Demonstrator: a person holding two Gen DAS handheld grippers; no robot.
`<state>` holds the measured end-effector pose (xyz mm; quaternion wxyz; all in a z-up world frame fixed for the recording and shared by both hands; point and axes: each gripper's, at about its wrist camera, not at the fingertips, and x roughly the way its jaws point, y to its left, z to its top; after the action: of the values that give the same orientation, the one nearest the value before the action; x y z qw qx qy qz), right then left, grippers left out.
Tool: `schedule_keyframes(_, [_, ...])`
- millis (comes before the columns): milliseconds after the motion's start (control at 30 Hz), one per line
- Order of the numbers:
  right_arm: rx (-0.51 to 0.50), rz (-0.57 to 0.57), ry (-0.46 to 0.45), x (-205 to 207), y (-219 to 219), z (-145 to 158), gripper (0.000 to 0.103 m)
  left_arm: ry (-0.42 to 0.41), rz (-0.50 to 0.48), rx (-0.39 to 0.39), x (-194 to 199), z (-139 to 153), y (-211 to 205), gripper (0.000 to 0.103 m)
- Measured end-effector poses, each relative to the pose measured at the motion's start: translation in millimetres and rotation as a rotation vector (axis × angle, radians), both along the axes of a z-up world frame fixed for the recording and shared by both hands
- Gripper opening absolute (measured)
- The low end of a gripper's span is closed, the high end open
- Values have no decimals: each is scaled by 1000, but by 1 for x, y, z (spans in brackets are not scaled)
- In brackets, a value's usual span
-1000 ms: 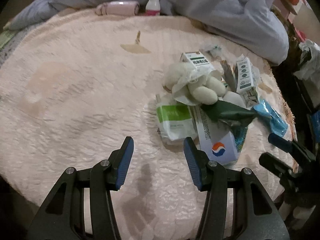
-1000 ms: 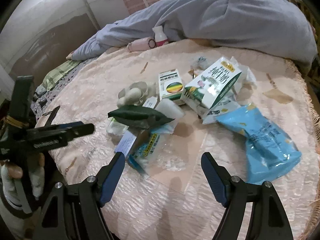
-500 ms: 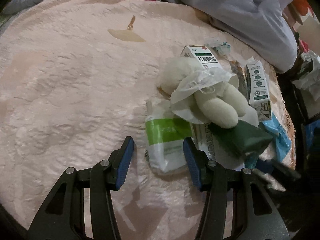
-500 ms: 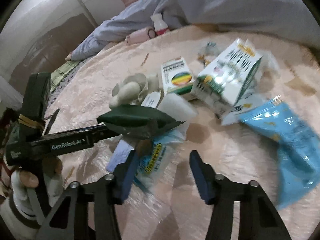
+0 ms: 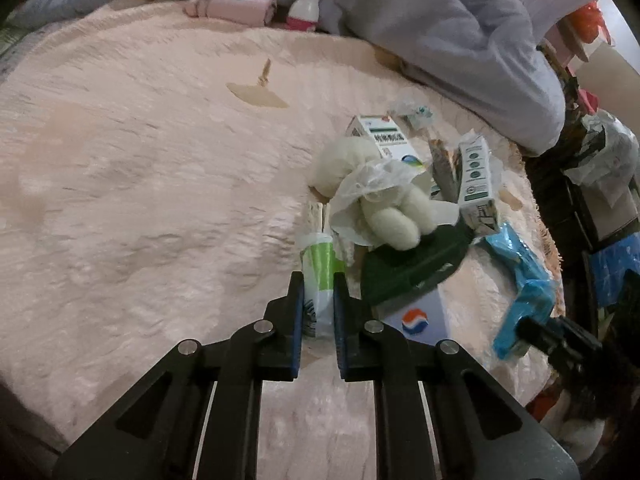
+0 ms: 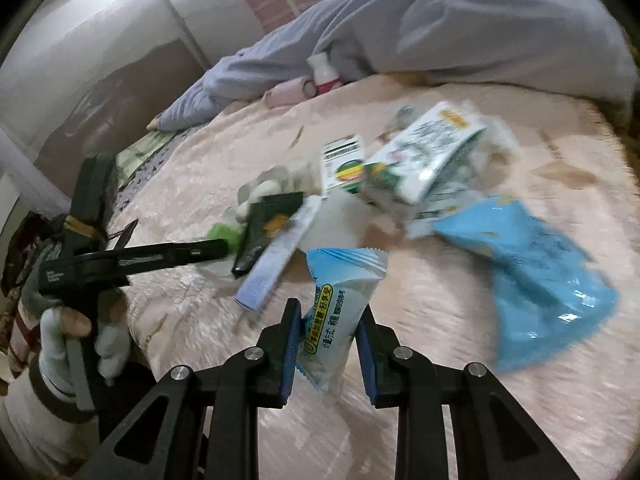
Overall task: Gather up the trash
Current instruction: 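Grasp the blue snack packet with the right gripper while the left gripper grasps the toothpaste tube, then carry the packet and tube to the cream bucket and open both grippers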
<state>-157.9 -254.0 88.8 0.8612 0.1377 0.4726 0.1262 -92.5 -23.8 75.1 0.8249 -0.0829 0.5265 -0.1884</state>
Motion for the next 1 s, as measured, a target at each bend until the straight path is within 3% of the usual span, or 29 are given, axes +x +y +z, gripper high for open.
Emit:
schedule_keyframes(200, [-15,-46,-34,-25,-26,18,26,-85,-12,-37,-21,45,4,11])
schedule_keyframes(367, [-44,-69,-56,-38,-33,30,26,-131,-80,-71,-35,71,-27,11])
schedule_keyframes(667, [-199,-124,-89,-65,-45,49,26,-123,-221,-101,-56,77,-102,10])
schedule_keyframes(1000, [-341,-238,-88,-97,-93,57,26,-118,-341,-133,-75,83,-175,10])
